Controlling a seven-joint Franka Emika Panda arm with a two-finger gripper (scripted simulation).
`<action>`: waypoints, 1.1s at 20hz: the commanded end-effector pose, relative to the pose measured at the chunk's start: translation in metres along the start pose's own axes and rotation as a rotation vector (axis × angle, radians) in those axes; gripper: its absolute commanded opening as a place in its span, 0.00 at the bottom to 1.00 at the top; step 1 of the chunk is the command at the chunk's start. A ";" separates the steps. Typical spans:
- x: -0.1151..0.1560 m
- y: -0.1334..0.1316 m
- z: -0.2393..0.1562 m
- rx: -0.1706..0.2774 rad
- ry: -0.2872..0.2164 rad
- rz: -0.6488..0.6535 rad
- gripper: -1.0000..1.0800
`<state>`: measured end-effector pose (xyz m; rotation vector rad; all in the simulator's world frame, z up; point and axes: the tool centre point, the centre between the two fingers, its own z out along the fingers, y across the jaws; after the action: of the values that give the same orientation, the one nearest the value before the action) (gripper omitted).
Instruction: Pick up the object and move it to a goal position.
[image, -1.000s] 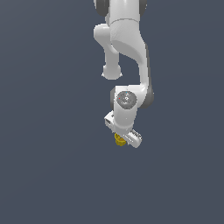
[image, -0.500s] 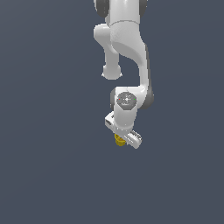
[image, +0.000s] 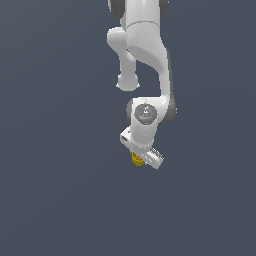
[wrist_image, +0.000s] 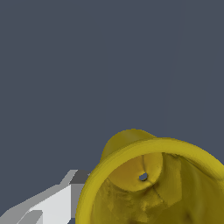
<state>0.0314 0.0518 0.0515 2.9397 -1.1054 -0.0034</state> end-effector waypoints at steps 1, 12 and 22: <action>-0.003 -0.002 -0.008 0.002 0.002 -0.001 0.00; -0.038 -0.016 -0.085 0.002 0.002 -0.001 0.00; -0.087 -0.037 -0.198 0.001 0.003 0.001 0.00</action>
<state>-0.0055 0.1293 0.2316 2.9398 -1.1056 -0.0005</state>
